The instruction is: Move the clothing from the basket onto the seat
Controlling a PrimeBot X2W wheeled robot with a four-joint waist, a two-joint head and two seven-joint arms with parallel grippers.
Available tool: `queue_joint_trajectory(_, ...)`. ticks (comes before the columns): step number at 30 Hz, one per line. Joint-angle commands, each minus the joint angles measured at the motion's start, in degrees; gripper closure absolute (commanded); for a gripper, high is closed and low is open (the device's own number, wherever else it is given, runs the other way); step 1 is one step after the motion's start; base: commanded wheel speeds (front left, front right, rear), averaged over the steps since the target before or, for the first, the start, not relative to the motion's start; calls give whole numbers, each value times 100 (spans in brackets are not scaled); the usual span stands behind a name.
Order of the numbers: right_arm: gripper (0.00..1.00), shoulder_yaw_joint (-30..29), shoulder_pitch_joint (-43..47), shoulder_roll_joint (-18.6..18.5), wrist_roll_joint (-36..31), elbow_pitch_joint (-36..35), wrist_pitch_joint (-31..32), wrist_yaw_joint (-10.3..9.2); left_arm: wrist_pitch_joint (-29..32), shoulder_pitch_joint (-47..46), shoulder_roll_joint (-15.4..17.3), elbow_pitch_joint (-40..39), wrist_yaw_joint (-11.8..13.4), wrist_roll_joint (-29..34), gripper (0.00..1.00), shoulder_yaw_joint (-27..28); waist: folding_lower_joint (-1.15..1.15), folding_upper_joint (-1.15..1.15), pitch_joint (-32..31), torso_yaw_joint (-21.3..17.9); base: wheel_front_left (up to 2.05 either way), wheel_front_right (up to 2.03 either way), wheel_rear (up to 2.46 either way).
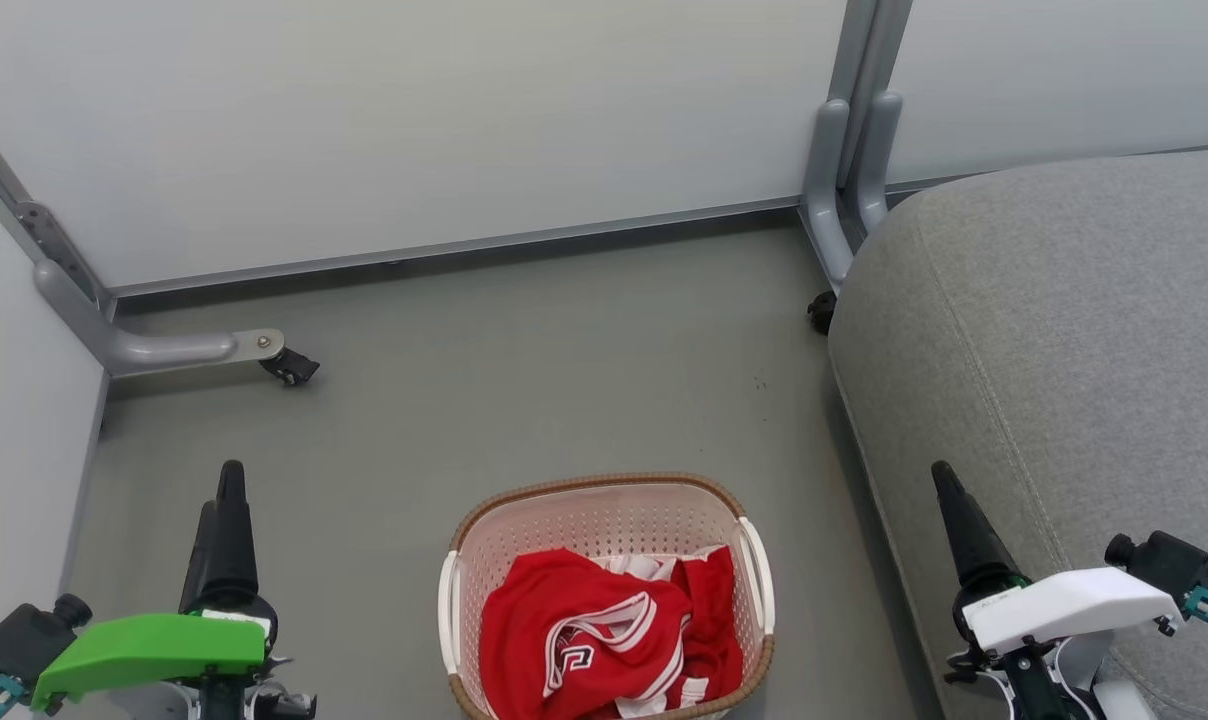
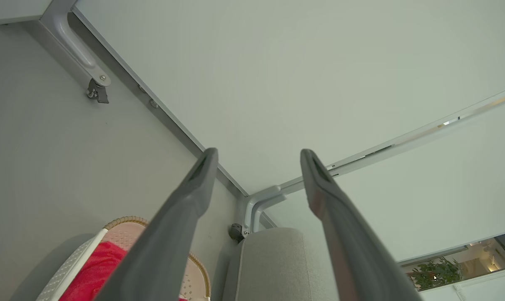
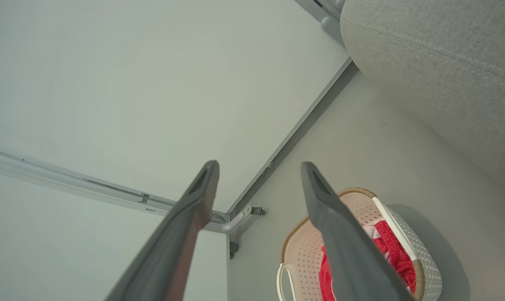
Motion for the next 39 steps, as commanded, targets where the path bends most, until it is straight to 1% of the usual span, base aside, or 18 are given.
queue_joint_trajectory(1, 0, 66, -20, -47, -508, -155, -96, 1, -94, 7, 38, -157, 78, 460, 0, -56, 0, 0, -5, 11, 0, 0, 0)
queue_joint_trajectory(2, 0, 66, -20, -47, -508, -155, -96, 1, -94, 7, 38, -157, 78, 460, 0, -56, 0, 0, -5, 11, 0, 0, 0)
queue_joint_trajectory(3, 0, 59, 4, -49, -726, -188, -135, 1, -131, 33, 39, -190, 114, 659, 0, -96, 0, 0, -10, 21, 0, 0, 0)
queue_joint_trajectory(4, 0, 58, 8, -49, -751, -192, -139, 1, -136, 36, 39, -194, 118, 684, 0, -101, 0, 0, -11, 22, 0, 0, 0)
queue_joint_trajectory(7, 0, 66, 49, -51, -1097, -250, -204, 1, -202, 72, 41, -264, 163, 1017, 0, -163, 0, 0, -17, 42, 0, 0, 0)
queue_joint_trajectory(14, 0, 104, 107, -57, -1804, -349, -345, 1, -342, 148, 45, -410, 175, 1807, 0, -319, 0, 0, -17, 89, 0, 0, 0)
queue_joint_trajectory(28, 0, 197, 193, -67, -2882, -519, -598, 2, -594, 293, 73, -601, 172, 2888, 0, -465, 0, 0, -2, 117, 0, 0, 0)
queue_joint_trajectory(39, 0, 332, 228, -74, -3616, -619, -769, 2, -770, 347, 78, -713, 184, 3578, 0, -507, 0, 0, 23, 153, 0, 0, 0)
